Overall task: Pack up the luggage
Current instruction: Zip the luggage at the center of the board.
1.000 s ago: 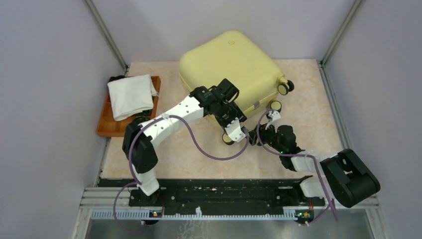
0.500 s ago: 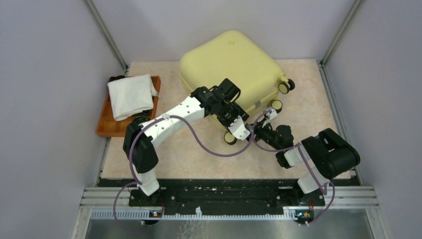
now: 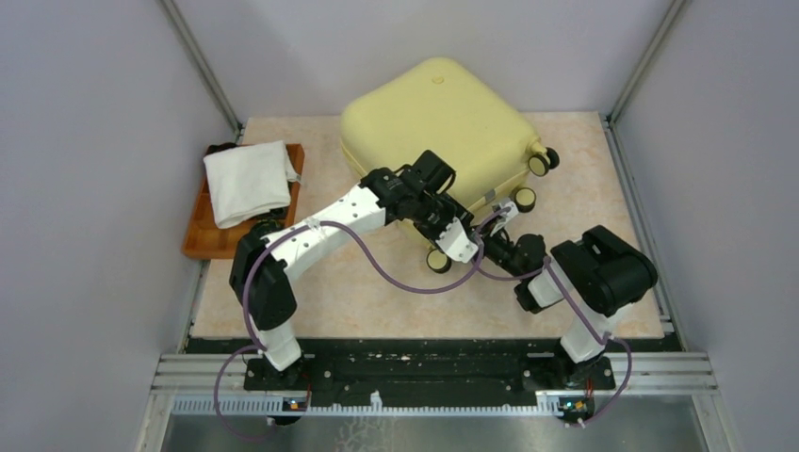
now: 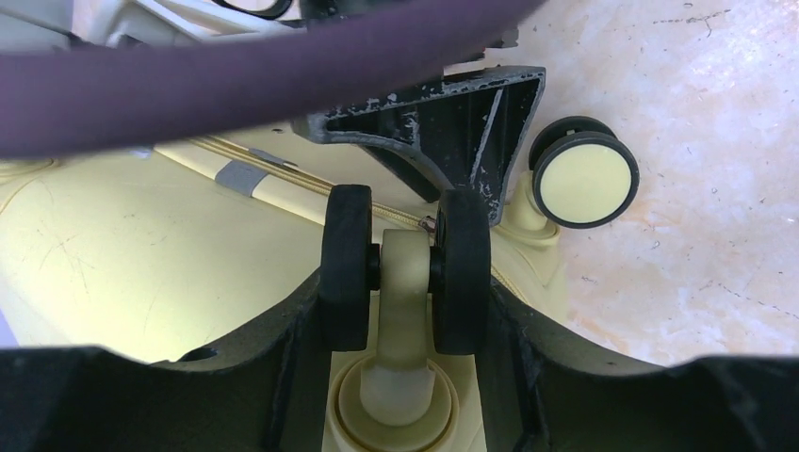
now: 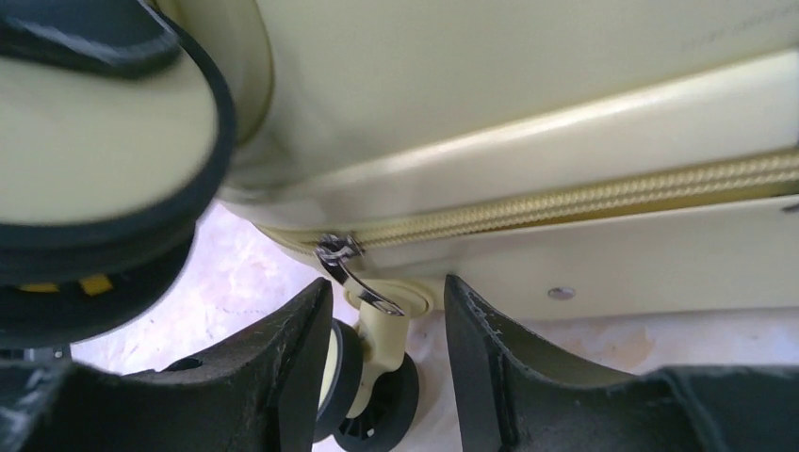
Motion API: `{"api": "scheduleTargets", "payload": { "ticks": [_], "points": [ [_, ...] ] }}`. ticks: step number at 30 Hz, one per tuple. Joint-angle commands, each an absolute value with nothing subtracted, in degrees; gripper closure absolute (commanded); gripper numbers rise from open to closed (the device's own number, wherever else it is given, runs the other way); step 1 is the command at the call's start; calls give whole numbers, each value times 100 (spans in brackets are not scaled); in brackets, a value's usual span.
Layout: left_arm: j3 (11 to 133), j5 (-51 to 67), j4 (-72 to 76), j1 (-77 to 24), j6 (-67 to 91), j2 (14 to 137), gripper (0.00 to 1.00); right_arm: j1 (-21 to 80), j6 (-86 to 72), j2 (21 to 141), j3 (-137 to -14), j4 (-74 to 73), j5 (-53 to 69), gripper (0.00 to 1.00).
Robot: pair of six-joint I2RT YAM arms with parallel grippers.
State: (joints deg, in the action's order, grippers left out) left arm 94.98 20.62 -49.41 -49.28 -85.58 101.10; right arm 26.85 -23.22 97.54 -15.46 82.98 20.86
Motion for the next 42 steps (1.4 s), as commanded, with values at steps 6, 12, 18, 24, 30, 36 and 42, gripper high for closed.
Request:
{"api": "scheduleTargets", "payload": {
  "ticks": [6,12,18,24,30,36,42],
  "points": [
    [9506,2325,-3532,-4855,-7716,9195,100,2763,-2436,10135,-1527,9253,1883,51],
    [9327,2329,-3333,-4839,-7479,9047,100,2756,-2428,10136,-1680,9253,1859,53],
    [9414,2340,-3164,-4782,-7149,9054,100,2733,-2445,10199,-1750,9468,1736,68],
    [9481,2311,-2940,-4782,-6833,9088,100,2769,-2708,10056,-1751,9575,1579,65],
    [9388,2205,-2739,-4775,-6601,9140,100,2797,-2664,9654,-1548,9485,1043,76],
    [9185,2150,-2415,-4737,-6232,9126,100,2794,-2639,9298,-1348,9341,911,95],
    [9169,2086,-2406,-4729,-5997,9156,100,2820,-2681,9138,-1426,8850,1320,77]
  ]
}}
